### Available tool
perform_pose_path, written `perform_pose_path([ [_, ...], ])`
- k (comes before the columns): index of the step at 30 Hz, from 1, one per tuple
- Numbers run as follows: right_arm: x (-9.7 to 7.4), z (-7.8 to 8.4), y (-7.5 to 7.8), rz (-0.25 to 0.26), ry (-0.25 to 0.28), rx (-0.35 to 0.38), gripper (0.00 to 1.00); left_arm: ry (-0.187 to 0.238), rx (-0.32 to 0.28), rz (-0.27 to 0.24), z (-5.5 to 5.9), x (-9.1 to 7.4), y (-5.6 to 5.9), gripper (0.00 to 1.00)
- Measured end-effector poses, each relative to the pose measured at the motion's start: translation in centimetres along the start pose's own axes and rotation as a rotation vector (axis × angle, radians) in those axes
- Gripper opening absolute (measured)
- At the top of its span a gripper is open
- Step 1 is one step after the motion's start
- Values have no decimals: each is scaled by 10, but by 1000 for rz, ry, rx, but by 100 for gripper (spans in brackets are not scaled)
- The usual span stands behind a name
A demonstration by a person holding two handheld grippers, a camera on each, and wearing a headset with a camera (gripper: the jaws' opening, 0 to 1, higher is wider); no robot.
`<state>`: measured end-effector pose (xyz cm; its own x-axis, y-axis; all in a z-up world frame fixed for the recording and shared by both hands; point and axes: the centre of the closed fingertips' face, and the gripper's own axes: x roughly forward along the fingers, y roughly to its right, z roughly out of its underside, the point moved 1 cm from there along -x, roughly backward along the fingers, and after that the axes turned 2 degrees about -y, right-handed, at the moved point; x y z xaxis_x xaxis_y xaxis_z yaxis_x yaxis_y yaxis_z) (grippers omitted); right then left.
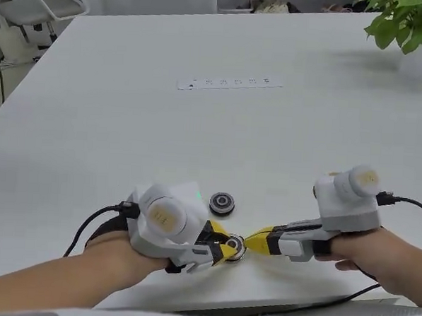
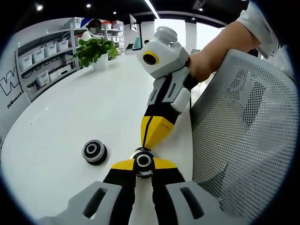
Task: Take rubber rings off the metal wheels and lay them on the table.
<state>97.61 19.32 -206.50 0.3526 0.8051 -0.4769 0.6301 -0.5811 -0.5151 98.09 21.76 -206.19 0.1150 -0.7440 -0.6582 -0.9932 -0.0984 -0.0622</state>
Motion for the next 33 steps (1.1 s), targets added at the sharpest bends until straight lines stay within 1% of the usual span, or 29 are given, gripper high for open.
perform_pose_path([
  [3, 1, -1, -1, -8, 2, -3, 0, -4, 0, -1, 0, 0, 0, 8],
  [7, 4, -2, -6, -25, 3, 1, 0, -6, 1, -1, 0, 0, 0, 8],
  [9, 6, -2, -8, -32, -3, -15, 0, -6, 0, -1, 0, 0, 0, 8],
  [16, 6, -3, -6, -34, 0, -26, 0, -6, -4, -2, 0, 0, 0, 8],
  [23, 6, -3, -8, -39, -6, -41, 0, -6, -5, -3, 0, 0, 0, 8],
  [28, 6, -3, -10, -48, 1, -35, 0, -6, -3, -4, 0, 0, 1, 8],
  [29, 6, -3, -23, -124, 0, -28, 0, -5, -4, -4, -1, 0, 1, 8],
  [30, 8, -3, -20, -90, 2, -36, 0, -5, -3, -4, -1, 0, 1, 8],
  [31, 8, -6, -15, -63, 10, -93, 0, -2, -1, -4, -1, 0, 1, 8],
  [32, 9, -4, -19, -77, -1, -58, 0, -1, -2, -3, -1, 0, 1, 8],
  [33, 8, -3, -18, -79, -3, -53, 0, -1, -3, -3, -1, 0, 1, 8],
])
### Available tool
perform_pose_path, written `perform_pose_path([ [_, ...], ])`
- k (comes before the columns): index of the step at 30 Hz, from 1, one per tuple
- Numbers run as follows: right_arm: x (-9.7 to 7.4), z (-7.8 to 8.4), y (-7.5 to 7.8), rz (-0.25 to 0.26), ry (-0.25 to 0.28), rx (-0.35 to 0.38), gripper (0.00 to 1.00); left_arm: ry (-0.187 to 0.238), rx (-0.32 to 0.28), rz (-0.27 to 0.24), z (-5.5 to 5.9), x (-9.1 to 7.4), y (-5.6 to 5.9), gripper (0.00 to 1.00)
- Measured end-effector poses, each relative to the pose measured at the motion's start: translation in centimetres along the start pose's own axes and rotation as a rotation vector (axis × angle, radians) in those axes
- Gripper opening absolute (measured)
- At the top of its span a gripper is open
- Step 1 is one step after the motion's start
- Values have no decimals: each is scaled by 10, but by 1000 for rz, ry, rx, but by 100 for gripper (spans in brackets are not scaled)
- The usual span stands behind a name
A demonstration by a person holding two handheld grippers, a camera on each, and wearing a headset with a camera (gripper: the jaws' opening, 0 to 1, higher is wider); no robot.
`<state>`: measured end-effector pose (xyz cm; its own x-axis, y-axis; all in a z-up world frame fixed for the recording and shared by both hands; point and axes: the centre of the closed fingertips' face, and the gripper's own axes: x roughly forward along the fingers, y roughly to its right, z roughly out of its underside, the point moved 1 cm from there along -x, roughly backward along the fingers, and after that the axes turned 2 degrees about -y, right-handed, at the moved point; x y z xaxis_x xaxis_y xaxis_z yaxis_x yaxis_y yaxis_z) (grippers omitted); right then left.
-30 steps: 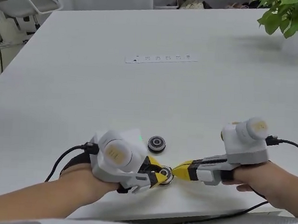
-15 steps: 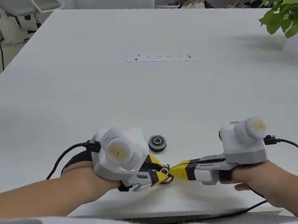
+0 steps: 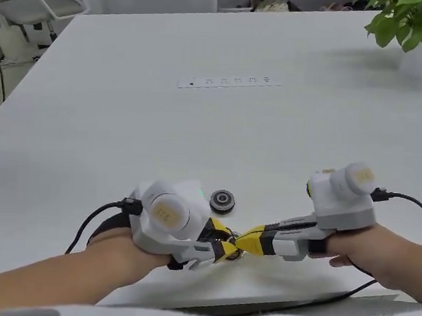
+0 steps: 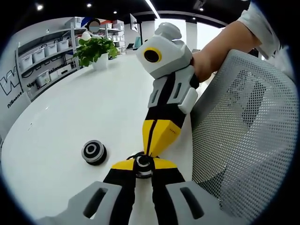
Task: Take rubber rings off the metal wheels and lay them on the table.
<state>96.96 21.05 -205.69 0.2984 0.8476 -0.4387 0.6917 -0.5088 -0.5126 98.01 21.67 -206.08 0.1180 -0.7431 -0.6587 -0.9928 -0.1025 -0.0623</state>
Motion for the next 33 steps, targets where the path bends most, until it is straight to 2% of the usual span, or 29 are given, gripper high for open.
perform_pose_path([
  [9, -6, -1, 11, 43, 15, 8, 0, 1, -5, 0, 0, 0, 1, 8],
  [13, -7, 1, 13, 50, 11, 15, 0, 14, 12, 5, 0, 0, 1, 8],
  [15, -8, 1, 12, 51, 9, 19, 0, 17, 1, 10, 0, 0, 1, 8],
  [21, -11, -3, 11, 56, 23, 25, 0, 1, -4, 20, 1, 0, 1, 9],
  [25, -12, -4, 8, 54, 26, 20, 0, -7, 0, 32, 0, -6, 2, 12],
  [28, -13, -7, 7, 58, 37, 19, 0, 3, -9, 49, -3, -11, 5, 20],
  [33, -17, -14, 4, 63, 58, 19, 0, 23, -9, 66, -8, -22, 10, 23],
])
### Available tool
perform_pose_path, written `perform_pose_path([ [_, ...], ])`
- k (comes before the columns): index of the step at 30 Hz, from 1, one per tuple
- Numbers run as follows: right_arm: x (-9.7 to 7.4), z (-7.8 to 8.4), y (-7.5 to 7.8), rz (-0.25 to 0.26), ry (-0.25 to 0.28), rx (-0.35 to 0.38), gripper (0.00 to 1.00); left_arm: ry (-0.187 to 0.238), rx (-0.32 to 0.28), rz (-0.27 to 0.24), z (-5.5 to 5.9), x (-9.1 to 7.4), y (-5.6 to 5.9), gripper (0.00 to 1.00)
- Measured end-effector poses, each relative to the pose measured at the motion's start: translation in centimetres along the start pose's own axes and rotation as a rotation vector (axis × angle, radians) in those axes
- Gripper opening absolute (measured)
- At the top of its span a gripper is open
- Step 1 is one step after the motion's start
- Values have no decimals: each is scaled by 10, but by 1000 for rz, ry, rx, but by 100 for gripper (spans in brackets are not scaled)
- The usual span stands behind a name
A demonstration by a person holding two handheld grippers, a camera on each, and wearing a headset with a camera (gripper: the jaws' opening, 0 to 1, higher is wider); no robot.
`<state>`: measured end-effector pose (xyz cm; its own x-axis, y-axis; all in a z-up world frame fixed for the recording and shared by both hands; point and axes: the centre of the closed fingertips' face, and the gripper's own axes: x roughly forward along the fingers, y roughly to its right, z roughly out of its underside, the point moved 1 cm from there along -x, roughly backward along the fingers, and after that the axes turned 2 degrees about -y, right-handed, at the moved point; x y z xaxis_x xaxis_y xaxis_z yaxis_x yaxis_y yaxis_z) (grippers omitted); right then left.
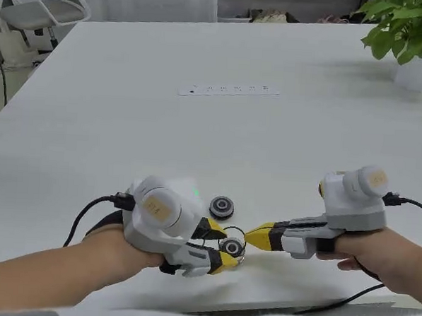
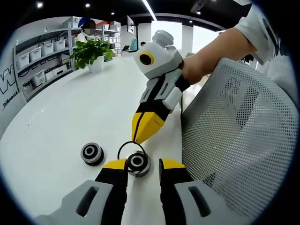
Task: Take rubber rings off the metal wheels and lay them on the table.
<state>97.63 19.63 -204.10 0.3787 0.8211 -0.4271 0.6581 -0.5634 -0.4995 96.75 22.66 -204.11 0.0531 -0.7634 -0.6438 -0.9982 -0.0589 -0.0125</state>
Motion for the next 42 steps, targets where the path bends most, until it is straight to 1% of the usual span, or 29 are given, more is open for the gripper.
perform_pose_path([
  [5, 0, -6, -7, -9, 6, -7, 0, 25, -2, 2, -4, -16, 0, 28],
  [8, 1, -10, -8, -14, 8, -15, 0, 43, 1, -15, -6, -27, -6, 31],
  [9, 1, -10, -7, -14, 8, -16, 0, 45, 0, -17, -7, -29, -7, 31],
  [13, 2, -16, -8, -21, 5, -26, 0, 67, -6, -49, -10, -44, -14, 34],
  [15, 3, -21, -8, -25, 6, -29, 0, 90, -14, -79, -12, -53, -19, 38],
  [17, 5, -25, -9, -28, 7, -32, 0, 99, -17, -88, -11, -60, -21, 42],
  [19, 6, -28, -10, -30, 8, -34, 0, 103, -22, -94, -10, -64, -23, 43],
  [21, 10, -34, -12, -33, 9, -41, 0, 107, -30, -107, -6, -73, -27, 44],
  [25, 18, -39, -14, -39, -1, -52, 0, 107, -51, -138, 2, -84, -37, 47],
  [27, 23, -39, -15, -44, -8, -56, 0, 106, -62, -153, 5, -88, -40, 51],
  [29, 28, -40, -15, -47, -13, -55, 0, 109, -69, -165, 7, -91, -41, 55],
  [34, 38, -39, -14, -51, -32, -56, 0, 110, -85, -181, 12, -98, -41, 58],
  [38, 44, -37, -12, -51, -49, -52, 0, 106, -97, -195, 17, -101, -44, 63],
  [42, 51, -33, -6, -48, -73, -51, 0, 108, -111, -202, 20, -102, -44, 65],
])
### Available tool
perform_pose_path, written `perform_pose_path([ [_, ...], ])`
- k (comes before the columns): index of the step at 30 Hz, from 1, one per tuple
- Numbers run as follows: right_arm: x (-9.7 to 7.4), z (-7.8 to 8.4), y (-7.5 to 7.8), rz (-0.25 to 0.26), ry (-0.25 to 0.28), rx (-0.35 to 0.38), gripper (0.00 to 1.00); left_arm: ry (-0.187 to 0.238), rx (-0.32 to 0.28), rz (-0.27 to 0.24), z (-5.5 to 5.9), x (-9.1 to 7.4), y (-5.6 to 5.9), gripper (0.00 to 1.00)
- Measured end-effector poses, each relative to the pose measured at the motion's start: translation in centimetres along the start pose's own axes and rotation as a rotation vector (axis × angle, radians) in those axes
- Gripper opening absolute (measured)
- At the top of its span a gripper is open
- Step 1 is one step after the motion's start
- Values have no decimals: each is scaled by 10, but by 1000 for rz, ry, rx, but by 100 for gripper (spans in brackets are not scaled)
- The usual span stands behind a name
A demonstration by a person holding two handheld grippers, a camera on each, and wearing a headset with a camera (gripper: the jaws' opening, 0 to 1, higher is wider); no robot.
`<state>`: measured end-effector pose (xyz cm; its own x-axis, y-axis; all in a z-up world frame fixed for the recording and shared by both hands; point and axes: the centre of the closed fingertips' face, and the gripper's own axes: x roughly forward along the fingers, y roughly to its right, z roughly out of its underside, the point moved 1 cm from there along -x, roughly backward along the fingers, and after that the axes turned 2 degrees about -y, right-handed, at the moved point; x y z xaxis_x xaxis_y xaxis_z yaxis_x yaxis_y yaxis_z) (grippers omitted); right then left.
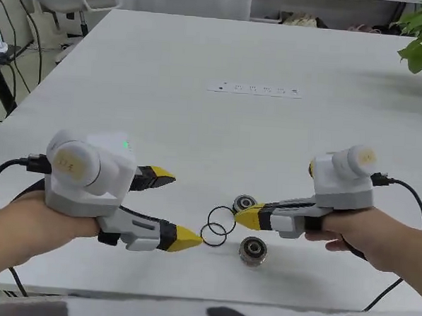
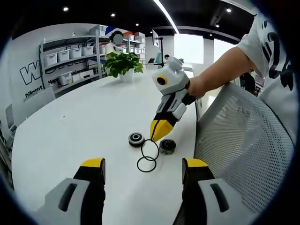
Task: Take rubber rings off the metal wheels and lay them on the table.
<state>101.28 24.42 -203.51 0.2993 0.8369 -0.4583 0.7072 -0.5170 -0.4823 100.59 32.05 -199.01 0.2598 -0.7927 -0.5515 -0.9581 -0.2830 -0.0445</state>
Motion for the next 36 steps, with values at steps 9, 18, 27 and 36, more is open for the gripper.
perform_pose_path([
  [9, 13, 10, 5, 8, -50, 25, 0, -9, -16, -1, 8, -1, 0, 72],
  [18, 20, 19, 8, 20, -85, 41, 0, -16, -23, -18, 13, -3, -1, 77],
  [27, 23, 21, 15, 62, -94, 31, 0, -30, -29, -18, 19, -3, 0, 78],
  [36, 22, 21, 19, 81, -88, 14, 8, -35, -33, -17, 21, -2, -2, 77],
])
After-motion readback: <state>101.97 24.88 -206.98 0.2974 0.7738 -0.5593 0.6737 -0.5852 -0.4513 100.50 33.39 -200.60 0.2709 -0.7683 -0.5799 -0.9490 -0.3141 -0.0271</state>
